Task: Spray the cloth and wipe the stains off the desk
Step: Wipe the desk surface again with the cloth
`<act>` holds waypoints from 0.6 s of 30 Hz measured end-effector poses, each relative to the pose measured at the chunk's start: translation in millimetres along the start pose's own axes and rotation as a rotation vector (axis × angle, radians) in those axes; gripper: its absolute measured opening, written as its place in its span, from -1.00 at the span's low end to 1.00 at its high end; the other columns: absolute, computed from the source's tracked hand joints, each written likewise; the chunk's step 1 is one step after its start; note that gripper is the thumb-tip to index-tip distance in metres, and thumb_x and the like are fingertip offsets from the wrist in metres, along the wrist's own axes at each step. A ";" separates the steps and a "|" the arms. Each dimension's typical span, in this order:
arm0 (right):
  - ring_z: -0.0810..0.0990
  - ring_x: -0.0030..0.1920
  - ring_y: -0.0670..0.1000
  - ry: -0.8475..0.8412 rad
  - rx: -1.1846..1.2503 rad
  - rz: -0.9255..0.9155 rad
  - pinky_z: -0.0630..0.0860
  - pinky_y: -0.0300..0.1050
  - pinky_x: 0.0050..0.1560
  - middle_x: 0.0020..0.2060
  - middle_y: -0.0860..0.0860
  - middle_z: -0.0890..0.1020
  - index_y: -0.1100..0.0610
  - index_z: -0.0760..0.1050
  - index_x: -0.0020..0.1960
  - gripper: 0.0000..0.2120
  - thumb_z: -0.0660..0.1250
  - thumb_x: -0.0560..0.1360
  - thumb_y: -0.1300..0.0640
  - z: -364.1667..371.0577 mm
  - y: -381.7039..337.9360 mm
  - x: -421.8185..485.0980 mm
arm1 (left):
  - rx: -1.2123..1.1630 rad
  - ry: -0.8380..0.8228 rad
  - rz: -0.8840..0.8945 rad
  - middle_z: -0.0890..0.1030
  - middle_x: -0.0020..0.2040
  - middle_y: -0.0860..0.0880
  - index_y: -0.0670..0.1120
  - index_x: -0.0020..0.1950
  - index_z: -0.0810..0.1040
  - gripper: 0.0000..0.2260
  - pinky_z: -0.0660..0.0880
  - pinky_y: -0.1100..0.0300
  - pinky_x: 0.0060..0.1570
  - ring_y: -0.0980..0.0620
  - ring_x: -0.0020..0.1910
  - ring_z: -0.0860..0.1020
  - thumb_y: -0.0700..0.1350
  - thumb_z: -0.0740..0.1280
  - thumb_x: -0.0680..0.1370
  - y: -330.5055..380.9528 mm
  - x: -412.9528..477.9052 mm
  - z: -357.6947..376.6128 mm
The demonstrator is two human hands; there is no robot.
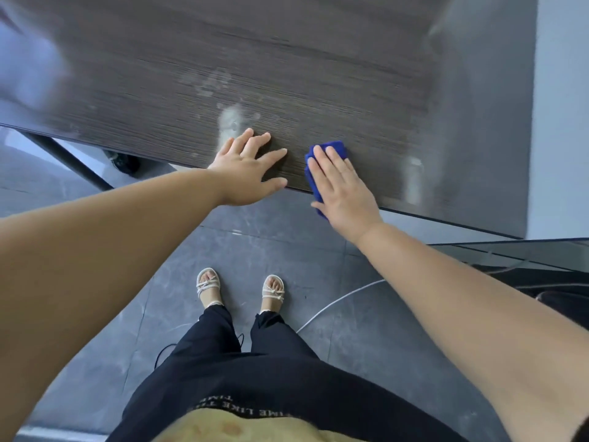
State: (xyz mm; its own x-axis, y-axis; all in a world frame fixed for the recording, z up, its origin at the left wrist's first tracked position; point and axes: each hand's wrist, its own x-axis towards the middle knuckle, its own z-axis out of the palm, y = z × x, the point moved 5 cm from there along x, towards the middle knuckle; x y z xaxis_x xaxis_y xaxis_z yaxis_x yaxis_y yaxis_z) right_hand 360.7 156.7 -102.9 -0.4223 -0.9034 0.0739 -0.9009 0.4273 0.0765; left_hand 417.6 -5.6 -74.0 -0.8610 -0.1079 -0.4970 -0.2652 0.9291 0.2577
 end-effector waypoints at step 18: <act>0.36 0.38 0.24 0.020 0.027 -0.040 0.32 0.16 0.33 0.39 0.21 0.38 0.31 0.30 0.41 -0.16 0.55 0.29 -0.02 3.7 -58.4 61.2 | -0.152 0.154 -0.211 0.17 0.49 0.02 0.13 0.46 0.24 -0.49 0.10 -0.06 0.43 -0.12 0.46 0.04 -0.05 0.26 0.52 -132.6 -31.3 -30.0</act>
State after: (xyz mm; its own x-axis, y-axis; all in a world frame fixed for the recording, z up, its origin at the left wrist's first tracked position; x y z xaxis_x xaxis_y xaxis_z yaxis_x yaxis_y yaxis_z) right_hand 387.1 76.4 -106.5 -0.3836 -0.9189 0.0914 -0.9196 0.3892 0.0533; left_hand 466.7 -136.0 -67.7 -0.8324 -0.3561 -0.4245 -0.4973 0.8181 0.2888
